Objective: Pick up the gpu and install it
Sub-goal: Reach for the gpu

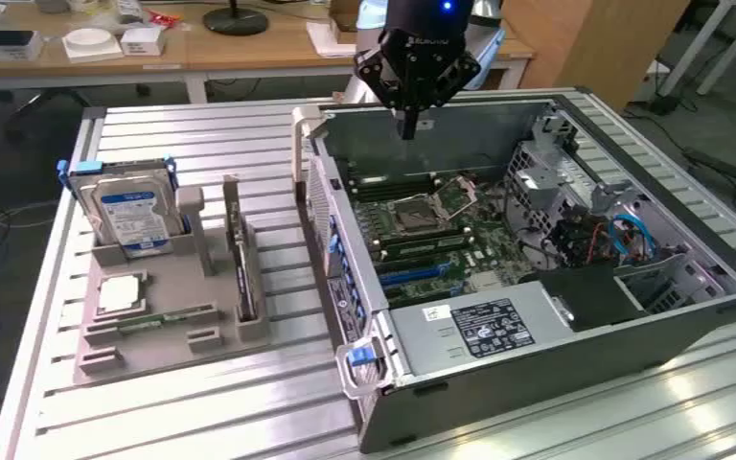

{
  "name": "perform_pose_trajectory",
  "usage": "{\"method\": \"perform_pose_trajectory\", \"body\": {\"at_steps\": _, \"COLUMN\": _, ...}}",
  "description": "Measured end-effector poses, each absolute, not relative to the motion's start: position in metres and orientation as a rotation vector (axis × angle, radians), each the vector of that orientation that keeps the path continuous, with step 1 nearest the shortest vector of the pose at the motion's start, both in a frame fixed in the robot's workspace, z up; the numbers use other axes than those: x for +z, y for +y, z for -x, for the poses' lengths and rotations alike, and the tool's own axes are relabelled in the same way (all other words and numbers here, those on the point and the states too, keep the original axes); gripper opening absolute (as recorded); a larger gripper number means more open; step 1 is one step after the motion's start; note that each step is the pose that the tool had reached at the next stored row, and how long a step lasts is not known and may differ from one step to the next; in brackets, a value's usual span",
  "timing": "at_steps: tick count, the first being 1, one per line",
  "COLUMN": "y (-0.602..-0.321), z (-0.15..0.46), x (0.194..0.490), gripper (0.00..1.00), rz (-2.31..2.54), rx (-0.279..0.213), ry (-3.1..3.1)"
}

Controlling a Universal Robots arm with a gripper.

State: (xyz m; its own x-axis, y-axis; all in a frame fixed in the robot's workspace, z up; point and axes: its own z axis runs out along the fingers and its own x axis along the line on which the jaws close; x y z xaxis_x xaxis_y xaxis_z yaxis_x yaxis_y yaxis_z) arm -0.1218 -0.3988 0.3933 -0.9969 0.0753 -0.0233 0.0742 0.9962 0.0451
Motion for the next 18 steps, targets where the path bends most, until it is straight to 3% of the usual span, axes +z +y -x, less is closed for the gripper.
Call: {"method": "perform_pose_trajectory", "body": {"at_steps": 18, "y": -0.3989, "z": 0.1291, "x": 0.3932, "gripper": 0.10, "rz": -0.117, "rx": 0.069, "ry": 3.114}}
